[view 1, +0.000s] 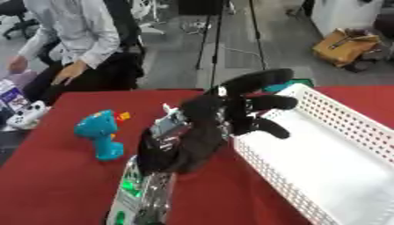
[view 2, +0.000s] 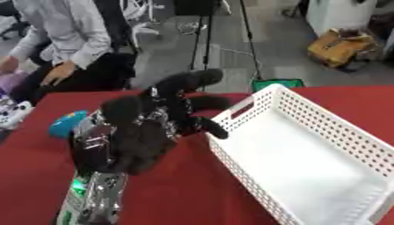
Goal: Pick up objects on the table and place them in the box.
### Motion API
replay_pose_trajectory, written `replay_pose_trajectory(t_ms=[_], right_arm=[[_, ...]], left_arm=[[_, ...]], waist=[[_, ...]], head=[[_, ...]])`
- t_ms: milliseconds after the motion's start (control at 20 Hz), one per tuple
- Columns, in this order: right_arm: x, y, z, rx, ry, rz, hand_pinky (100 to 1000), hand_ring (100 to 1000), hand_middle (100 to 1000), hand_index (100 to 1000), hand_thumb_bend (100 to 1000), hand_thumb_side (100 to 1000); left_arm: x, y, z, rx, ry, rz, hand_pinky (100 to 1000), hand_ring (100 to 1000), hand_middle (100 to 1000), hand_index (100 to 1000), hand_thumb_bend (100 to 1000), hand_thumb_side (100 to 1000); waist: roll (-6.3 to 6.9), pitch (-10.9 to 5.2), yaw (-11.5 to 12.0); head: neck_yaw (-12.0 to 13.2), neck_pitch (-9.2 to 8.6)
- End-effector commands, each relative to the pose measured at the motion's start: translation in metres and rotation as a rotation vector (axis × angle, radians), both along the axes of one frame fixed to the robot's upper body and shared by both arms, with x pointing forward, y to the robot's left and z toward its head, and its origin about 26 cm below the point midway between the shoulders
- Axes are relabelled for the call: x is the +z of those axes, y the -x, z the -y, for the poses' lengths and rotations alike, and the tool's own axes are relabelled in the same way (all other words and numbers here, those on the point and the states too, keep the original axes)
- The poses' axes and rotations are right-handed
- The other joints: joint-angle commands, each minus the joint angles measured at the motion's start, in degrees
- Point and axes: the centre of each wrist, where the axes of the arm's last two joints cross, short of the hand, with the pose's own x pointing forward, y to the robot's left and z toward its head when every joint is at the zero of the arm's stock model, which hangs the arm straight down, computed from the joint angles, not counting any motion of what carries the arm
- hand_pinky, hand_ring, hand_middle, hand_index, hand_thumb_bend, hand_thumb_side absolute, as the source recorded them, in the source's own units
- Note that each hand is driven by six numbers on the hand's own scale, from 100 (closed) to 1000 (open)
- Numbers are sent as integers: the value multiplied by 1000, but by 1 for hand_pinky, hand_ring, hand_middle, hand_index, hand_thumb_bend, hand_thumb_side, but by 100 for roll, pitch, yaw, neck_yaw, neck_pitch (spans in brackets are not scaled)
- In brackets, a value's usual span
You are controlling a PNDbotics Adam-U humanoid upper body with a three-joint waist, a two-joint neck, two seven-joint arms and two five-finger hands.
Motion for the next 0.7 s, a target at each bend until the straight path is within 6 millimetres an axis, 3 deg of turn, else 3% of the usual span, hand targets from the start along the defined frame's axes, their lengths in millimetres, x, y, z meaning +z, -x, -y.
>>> replay_pose_trajectory(t_ms=[50, 250, 700], right_arm=[[8, 3, 2, 29, -7, 193, 752, 690, 688, 730, 100, 952], [8, 3, 3, 27, -8, 190, 751, 690, 685, 730, 100, 952], [8, 4, 3, 27, -8, 192, 751, 689, 685, 729, 100, 952]], left_arm=[[23, 7, -25, 227, 180, 265, 777, 881, 939, 970, 100, 799], [24, 5, -31, 394, 281, 357, 776, 883, 925, 948, 100, 851], [23, 5, -30, 463, 275, 343, 766, 885, 922, 942, 100, 847]], waist=[[-26, -124, 30], [-8, -137, 45], [-36, -129, 41]], head=[[-23, 8], [19, -4], [78, -3]])
